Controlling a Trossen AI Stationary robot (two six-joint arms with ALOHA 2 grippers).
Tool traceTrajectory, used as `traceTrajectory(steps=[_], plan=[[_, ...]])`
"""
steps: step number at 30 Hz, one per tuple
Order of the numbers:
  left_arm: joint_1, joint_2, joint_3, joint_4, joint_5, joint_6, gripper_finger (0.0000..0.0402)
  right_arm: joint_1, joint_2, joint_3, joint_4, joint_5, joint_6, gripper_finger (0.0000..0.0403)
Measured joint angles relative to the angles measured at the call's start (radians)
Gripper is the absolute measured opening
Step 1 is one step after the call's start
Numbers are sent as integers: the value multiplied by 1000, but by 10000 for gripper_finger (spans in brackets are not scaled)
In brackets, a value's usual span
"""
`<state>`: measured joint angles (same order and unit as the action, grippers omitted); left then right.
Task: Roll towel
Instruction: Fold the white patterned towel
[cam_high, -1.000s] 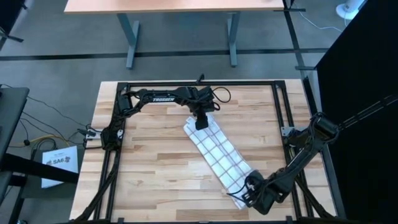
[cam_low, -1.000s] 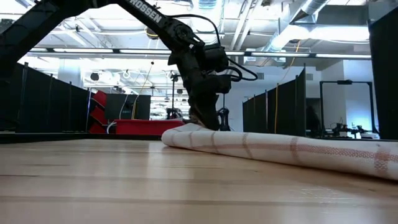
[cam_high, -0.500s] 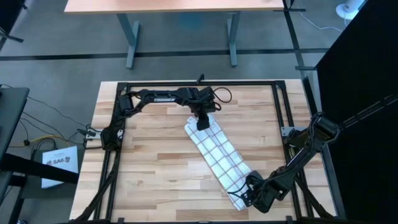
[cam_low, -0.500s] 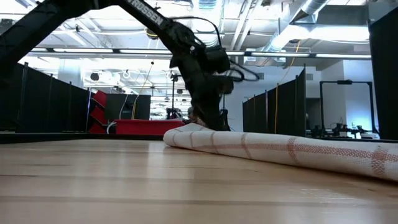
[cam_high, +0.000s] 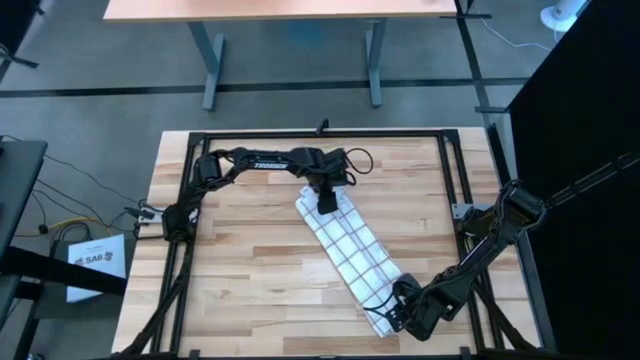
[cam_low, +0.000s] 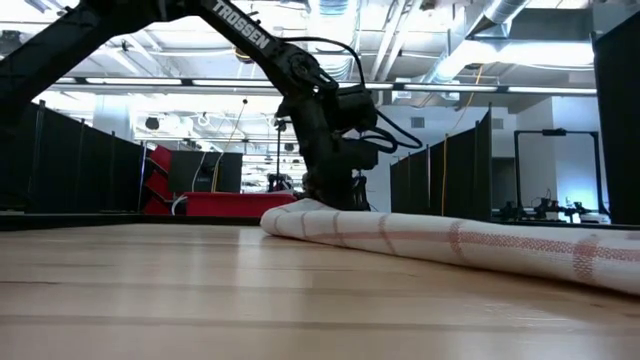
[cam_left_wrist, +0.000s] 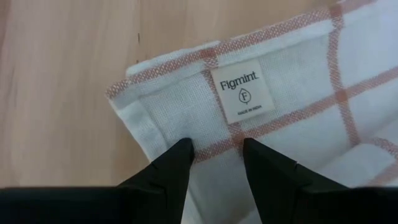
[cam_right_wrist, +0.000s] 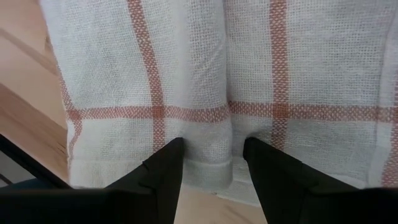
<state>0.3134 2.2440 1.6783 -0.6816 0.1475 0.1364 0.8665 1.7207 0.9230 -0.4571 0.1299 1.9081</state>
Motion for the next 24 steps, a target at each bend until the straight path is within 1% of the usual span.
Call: traceTrajectory(steps=[5,8,11,15,16,24], plan=[[0,15,-1,-4,3,-3,136,0,0,0,4,1,3,161],[0,16,-2,-4,3,-4,136,0,1,0,6,1,3,146],[0,18,-3,-7,3,-5,136,0,1,0,5,1,3,109],[0,18,-3,-7,3,-6,136,0,2,-1,7,1,3,28],[0,18,-3,-7,3,-7,136,1,2,-1,8,1,3,15],[2,18,-4,-7,5,-19,136,3,3,67,-68,1,-18,11]])
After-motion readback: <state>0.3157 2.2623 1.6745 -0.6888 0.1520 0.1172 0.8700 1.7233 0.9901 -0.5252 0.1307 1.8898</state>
